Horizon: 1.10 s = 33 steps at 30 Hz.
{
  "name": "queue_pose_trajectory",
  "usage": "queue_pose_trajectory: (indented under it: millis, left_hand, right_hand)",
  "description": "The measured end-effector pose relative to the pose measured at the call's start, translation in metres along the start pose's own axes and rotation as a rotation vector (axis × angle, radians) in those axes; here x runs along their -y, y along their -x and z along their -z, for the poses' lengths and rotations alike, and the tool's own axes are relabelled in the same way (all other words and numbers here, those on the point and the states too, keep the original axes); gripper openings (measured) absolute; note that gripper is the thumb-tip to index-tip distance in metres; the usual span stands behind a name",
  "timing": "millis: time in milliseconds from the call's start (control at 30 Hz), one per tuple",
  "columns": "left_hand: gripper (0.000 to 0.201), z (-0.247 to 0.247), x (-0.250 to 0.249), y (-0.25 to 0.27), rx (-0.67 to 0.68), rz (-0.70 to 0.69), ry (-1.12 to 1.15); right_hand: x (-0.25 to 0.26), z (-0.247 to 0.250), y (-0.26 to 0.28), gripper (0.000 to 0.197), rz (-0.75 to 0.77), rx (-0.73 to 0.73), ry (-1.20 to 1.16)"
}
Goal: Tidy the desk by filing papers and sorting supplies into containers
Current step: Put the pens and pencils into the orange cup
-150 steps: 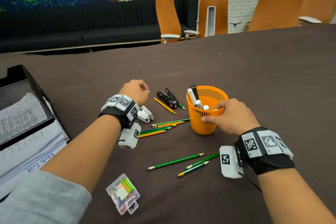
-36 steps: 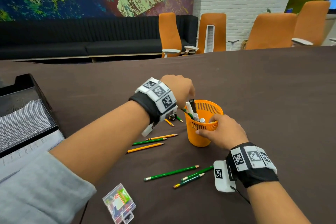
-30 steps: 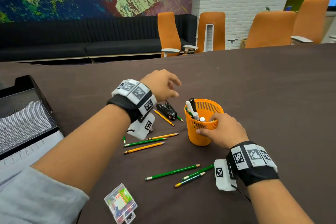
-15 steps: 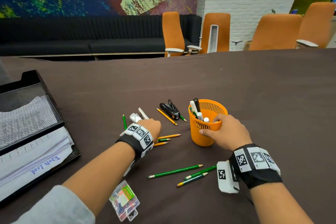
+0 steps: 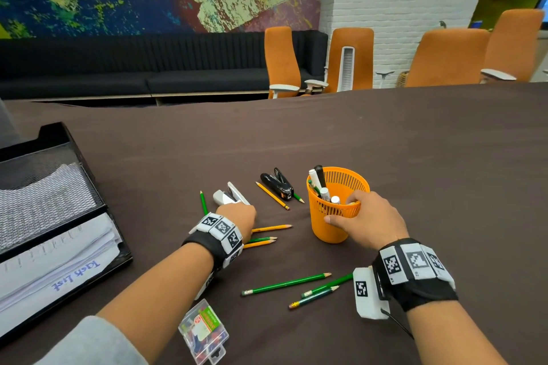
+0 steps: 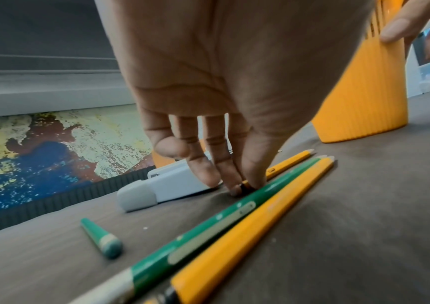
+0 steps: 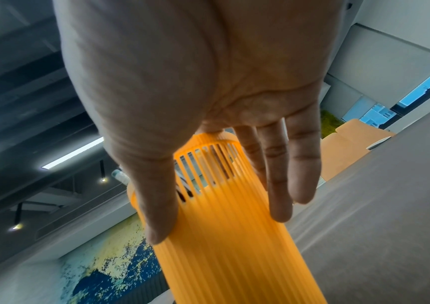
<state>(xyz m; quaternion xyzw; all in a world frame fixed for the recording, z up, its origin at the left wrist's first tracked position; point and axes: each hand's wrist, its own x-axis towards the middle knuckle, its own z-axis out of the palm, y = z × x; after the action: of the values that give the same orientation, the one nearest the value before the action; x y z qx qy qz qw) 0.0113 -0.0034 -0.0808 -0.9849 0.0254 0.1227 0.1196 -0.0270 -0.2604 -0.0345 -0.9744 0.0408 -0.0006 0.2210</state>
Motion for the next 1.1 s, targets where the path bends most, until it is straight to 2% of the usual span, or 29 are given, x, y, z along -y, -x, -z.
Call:
queue_pose_trajectory:
  millis: [100, 167, 267, 367, 467, 533, 600, 700, 767, 833, 900, 933, 1067, 1100]
  left_hand:
    - [0.020, -0.001, 0.001, 0.005, -0.020, -0.022, 0.010]
    - [0.019, 0.006, 0.008, 0.008, -0.087, -0.027, 0.114]
    - [0.019, 0.039, 0.029, 0.014, -0.363, 0.013, 0.482]
    - [0.022, 0.083, 0.040, 0.024, -0.678, -0.042, 0.887]
    - [0.021, 0.121, 0.033, 0.034, -0.798, -0.153, 1.040]
    - [0.021, 0.135, 0.017, 0.037, -0.764, -0.222, 1.024]
    - [0.021, 0.136, -0.001, 0.035, -0.651, -0.265, 0.924]
    - [0.019, 0.126, -0.022, 0.030, -0.527, -0.258, 0.710]
    - [0.024, 0.118, -0.025, 0.027, -0.493, -0.261, 0.718]
    - [0.027, 0.109, -0.019, 0.025, -0.499, -0.228, 0.789]
    - [0.017, 0.098, -0.006, 0.020, -0.523, -0.153, 0.812]
    - [0.014, 0.090, 0.002, 0.019, -0.487, -0.113, 0.781]
    - [0.006, 0.045, 0.021, 0.025, -0.051, -0.058, 0.462]
    - [0.009, 0.033, 0.022, 0.026, 0.015, -0.053, 0.379]
  right_hand:
    - [0.000, -0.001, 0.001, 0.055, -0.001, 0.001, 0.005]
    - [0.000, -0.001, 0.001, 0.057, -0.002, -0.001, 0.006]
    - [-0.001, -0.001, -0.001, 0.057, 0.001, -0.002, -0.006]
    - [-0.001, -0.002, 0.000, 0.056, 0.000, -0.007, -0.012]
    - [-0.001, -0.003, -0.001, 0.056, -0.008, -0.002, -0.007]
    - [-0.001, -0.003, -0.001, 0.054, -0.010, 0.000, -0.006]
    - [-0.001, -0.002, 0.000, 0.053, -0.008, 0.001, -0.004]
    - [0.000, -0.002, 0.001, 0.053, -0.003, 0.004, 0.003]
    - [0.000, -0.001, 0.001, 0.053, 0.001, 0.002, 0.000]
    - [0.000, -0.001, 0.001, 0.053, 0.008, -0.007, -0.008]
    - [-0.001, 0.000, 0.001, 0.053, 0.013, -0.013, -0.017]
    - [-0.001, 0.000, 0.001, 0.053, 0.015, -0.013, -0.017]
    - [-0.002, -0.001, 0.001, 0.054, 0.016, -0.012, -0.011]
    - [-0.002, -0.001, 0.001, 0.055, 0.013, -0.010, -0.012]
